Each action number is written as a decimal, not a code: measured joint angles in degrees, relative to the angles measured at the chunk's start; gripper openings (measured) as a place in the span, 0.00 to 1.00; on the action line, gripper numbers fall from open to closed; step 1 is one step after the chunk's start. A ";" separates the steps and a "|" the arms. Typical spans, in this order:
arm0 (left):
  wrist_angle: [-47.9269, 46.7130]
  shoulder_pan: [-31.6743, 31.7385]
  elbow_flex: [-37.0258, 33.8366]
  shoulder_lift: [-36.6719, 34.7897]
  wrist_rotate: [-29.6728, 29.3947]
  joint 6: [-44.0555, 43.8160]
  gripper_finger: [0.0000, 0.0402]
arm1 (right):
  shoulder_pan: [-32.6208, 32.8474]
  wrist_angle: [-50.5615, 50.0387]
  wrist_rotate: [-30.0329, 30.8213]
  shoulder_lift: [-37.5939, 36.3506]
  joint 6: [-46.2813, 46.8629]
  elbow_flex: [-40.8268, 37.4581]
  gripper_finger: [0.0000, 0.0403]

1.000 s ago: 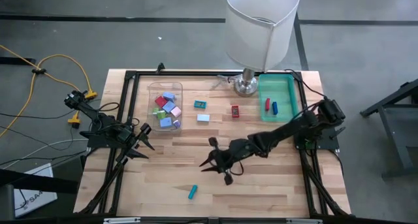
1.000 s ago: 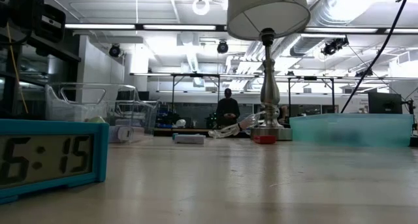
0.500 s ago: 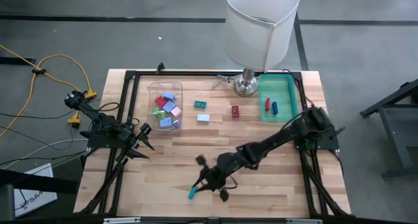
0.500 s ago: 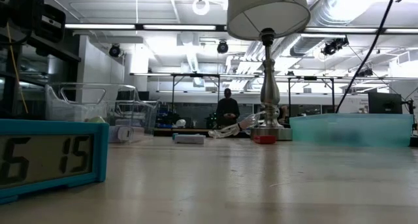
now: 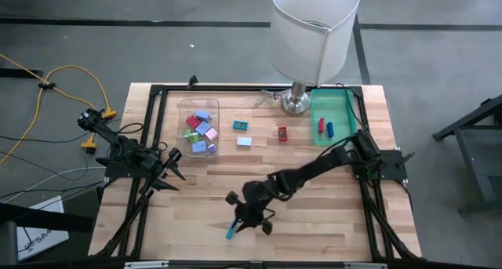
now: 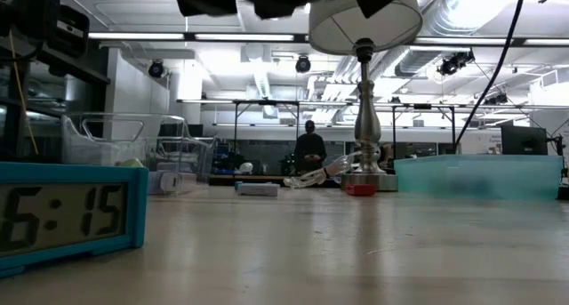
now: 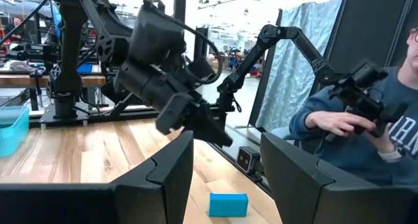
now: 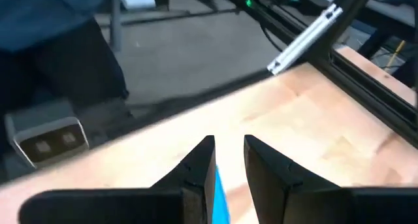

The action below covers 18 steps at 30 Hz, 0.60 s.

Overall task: Pick & Place Office items
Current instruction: Put the bottom light blue mini digital clock into the light blue bin

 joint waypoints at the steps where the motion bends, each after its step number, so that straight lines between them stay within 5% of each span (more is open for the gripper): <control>1: 0.02 0.00 0.00 0.02 -0.01 0.00 0.43 | -0.34 -0.37 0.33 0.00 -0.88 0.00 0.17; 10: 0.27 0.01 -0.02 0.02 0.00 0.00 0.43 | -2.48 1.83 -0.58 2.96 0.64 0.13 0.18; 18: 0.91 -0.01 0.00 0.00 -0.01 0.00 0.43 | -3.29 1.80 -3.50 4.69 3.47 0.00 0.33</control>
